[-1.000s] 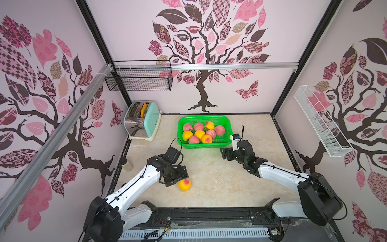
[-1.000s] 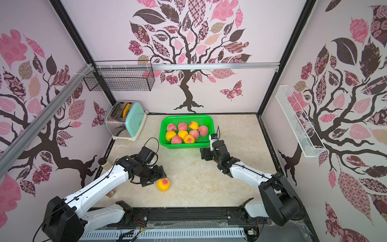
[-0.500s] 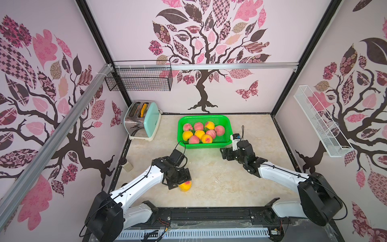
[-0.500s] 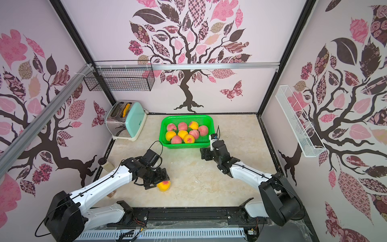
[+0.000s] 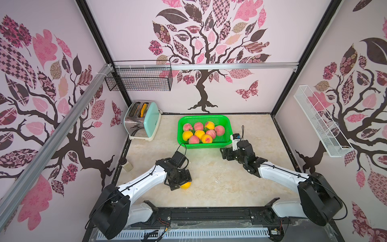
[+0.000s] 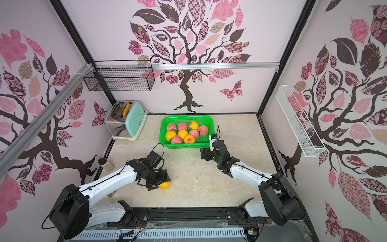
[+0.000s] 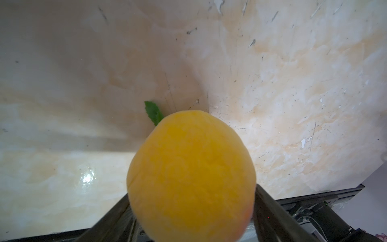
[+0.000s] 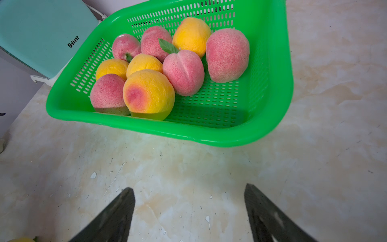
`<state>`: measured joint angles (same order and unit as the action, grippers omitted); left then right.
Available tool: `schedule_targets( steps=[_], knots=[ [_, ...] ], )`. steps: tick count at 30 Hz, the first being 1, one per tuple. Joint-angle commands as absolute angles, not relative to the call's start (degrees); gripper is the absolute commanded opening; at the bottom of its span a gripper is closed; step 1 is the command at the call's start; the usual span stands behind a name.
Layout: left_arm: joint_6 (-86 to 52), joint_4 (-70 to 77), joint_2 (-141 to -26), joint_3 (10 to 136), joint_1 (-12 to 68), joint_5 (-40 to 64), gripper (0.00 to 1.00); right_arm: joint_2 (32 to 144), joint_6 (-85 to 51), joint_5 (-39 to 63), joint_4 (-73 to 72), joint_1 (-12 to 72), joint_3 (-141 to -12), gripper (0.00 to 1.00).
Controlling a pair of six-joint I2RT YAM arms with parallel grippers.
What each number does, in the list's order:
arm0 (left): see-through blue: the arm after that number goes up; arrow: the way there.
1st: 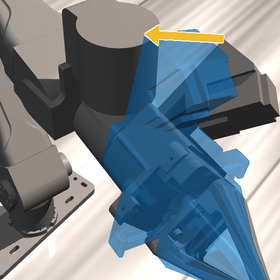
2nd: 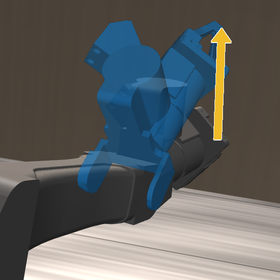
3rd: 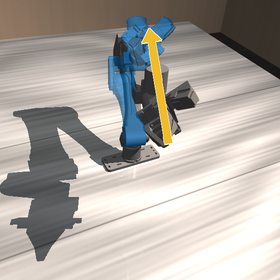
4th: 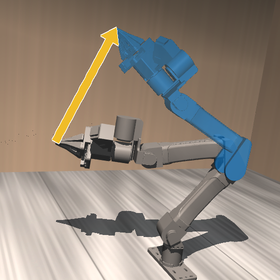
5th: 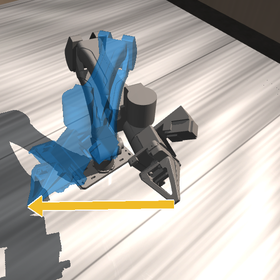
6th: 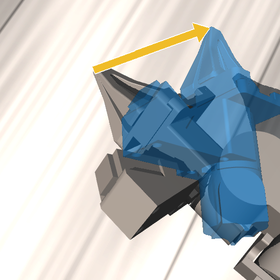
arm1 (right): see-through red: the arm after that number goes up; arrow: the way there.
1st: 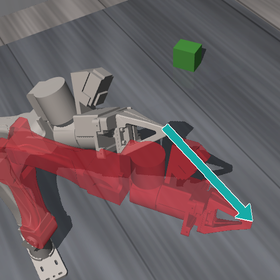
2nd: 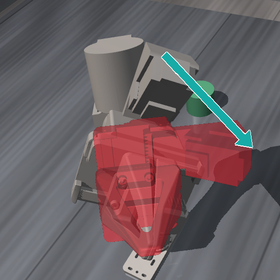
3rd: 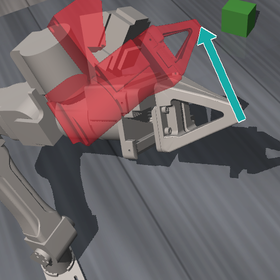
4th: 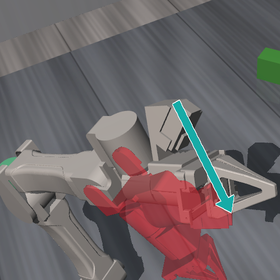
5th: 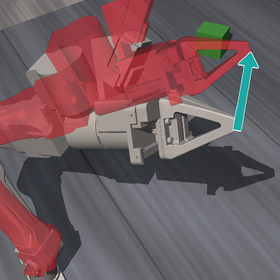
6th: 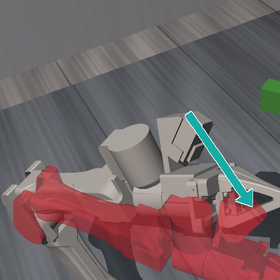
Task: Put the peaches into the basket
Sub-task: Pick up the peach from the center of the board.
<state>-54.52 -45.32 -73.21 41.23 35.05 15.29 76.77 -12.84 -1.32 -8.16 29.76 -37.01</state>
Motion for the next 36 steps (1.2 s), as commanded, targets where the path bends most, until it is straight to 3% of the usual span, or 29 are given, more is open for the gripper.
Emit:
schedule_targets(
  steps=[1, 5, 9, 23, 36],
  knots=[
    [-52.21, -43.16, -75.26, 43.59, 35.22, 15.8, 0.78, 76.36, -12.97, -2.0, -7.83, 29.64, -38.21, 0.84],
    [-50.8, -42.54, -75.08, 44.23, 35.27, 15.91, 0.68, 75.76, -12.77, -1.5, -7.48, 29.62, -38.37, 0.85],
    [-51.4, -40.64, -73.59, 43.86, 35.3, 16.61, 0.52, 76.09, -12.73, -2.06, -7.38, 29.66, -38.41, 0.85],
    [-40.32, -42.8, -74.96, 57.82, 32.97, 11.49, 0.51, 75.2, -12.71, -2.02, -7.03, 29.62, -38.31, 0.85],
    [-34.7, -32.83, -92.35, 82.65, 29.27, 14.99, 0.51, 74.7, -13.25, -3.28, -7.47, 29.62, -37.71, 0.85]
  ],
)
